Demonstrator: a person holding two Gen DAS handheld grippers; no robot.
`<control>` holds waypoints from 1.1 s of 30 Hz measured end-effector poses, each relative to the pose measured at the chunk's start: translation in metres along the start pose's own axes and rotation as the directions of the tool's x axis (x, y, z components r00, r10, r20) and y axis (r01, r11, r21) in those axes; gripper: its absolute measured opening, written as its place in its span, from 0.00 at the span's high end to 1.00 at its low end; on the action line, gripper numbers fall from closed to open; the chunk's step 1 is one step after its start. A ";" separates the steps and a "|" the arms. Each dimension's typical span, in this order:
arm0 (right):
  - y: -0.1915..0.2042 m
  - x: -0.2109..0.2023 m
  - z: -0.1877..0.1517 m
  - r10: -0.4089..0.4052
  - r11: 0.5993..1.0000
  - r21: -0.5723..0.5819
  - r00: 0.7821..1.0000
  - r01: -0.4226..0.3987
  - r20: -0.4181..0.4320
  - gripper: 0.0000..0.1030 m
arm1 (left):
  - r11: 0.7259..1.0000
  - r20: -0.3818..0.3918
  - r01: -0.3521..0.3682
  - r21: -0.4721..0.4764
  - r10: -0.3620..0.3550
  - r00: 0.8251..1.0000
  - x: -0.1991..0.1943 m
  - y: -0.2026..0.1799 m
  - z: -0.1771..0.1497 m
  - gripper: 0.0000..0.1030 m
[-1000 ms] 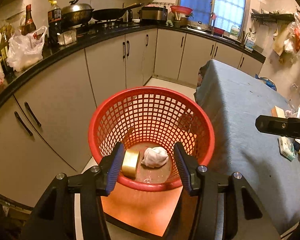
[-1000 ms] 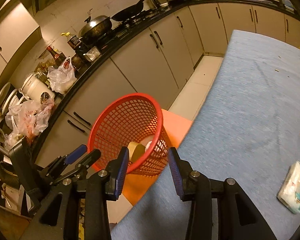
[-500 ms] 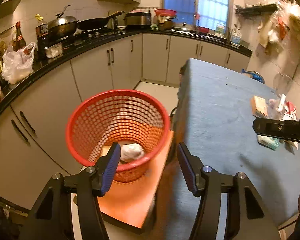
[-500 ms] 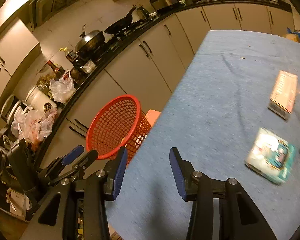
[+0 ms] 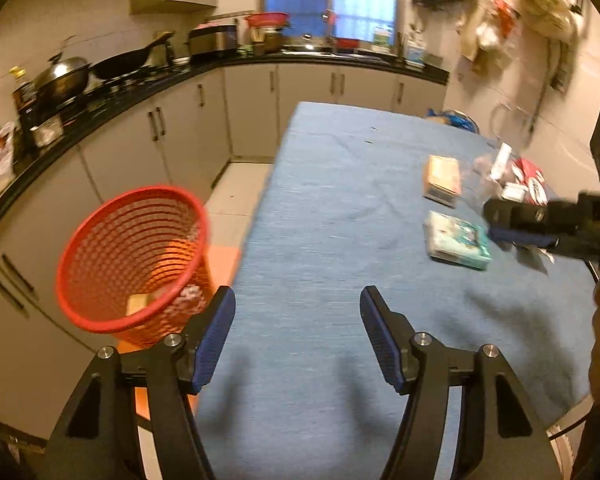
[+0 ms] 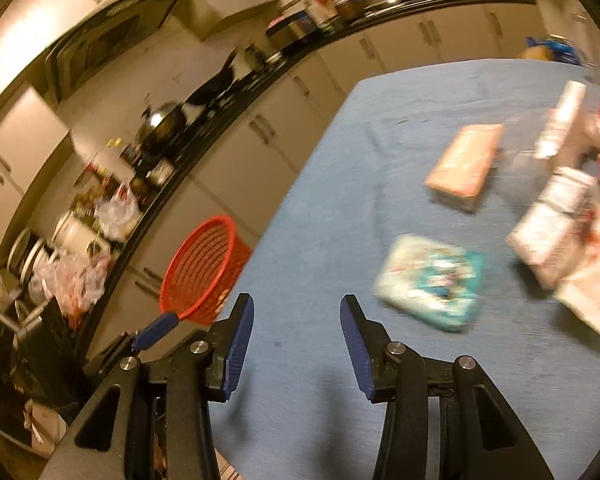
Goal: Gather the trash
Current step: 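Withdraw both open tools from the basket back toward the table, then grasp the teal snack packet with left tool while right tool grasps a white medicine box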
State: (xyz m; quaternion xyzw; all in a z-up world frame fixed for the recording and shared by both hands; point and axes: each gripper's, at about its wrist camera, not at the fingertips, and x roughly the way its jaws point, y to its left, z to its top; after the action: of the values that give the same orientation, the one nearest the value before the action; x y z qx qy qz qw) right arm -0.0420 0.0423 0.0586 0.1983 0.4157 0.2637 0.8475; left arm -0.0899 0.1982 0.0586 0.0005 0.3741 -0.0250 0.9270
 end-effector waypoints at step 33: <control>-0.166 -0.113 0.000 -0.142 0.945 0.317 0.976 0.084 0.164 0.46 | 0.876 -0.357 0.468 0.112 -0.404 0.842 0.138 -0.132 0.072 0.27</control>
State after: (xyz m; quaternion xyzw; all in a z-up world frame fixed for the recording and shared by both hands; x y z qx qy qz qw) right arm -0.0533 -0.1563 0.0339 0.3272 0.3820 0.1269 0.8549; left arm 0.0526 0.0587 0.0168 0.0099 0.5065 -0.2722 0.8181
